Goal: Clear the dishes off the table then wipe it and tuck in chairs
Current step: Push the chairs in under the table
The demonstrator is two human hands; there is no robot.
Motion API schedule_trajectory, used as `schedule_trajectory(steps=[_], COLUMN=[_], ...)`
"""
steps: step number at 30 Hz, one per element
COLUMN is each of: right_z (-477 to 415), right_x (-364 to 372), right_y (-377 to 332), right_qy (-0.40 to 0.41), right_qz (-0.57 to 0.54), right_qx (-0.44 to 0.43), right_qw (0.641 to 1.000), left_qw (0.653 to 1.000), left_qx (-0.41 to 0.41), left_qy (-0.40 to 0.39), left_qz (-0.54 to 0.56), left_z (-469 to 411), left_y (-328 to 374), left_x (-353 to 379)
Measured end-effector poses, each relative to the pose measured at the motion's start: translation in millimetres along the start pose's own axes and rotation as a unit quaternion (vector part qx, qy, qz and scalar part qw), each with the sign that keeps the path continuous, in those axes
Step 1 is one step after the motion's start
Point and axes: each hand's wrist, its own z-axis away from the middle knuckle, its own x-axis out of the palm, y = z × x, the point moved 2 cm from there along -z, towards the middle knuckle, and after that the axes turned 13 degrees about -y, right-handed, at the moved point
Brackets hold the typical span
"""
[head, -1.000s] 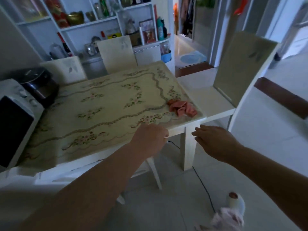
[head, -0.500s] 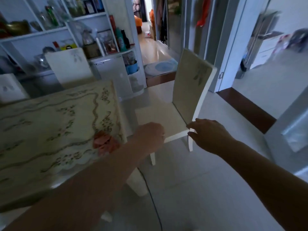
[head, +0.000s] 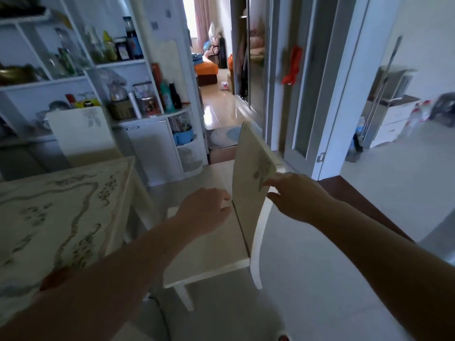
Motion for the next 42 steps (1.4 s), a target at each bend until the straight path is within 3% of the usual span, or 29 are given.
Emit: schedule_trajectory(steps=[9,18,24,28,35,42], right_z=[-124.3,-274.5,-352.2,-404.1,-468.6,-515.5], right_x=[-48.9,-63.8,-63.6,-52.9,-30.8,-26.9], right_y=[160.4,224.7,235.9,223.1,211.5,183.1], right_qy=[-0.038,-0.086,-0.124,-0.128,-0.154,-0.179], right_qz=[0.054,0.107,0.169,0.222,0.27,0.285], right_qx=[-0.08,-0.284,-0.432,-0.513,-0.596,-0.691], right_qw=[0.995,0.949,0.877,0.819,0.74,0.639], left_qw=[0.985,0.938,0.868,0.842,0.802,0.722], left_qx=[-0.108,-0.28,-0.409,-0.454,-0.524,-0.643], left_qy=[-0.043,-0.117,-0.146,-0.127,-0.082,-0.07], left_qz=[0.127,0.17,0.243,0.263,0.275,0.245], left_z=[-196.0,-289.1,-321.2,-338.5,-370.7,-382.3], left_y=[69.0,95.4,112.2,113.9,96.3,101.0], left_x=[-26.0,-18.5,-9.1,-0.3,7.2,9.9])
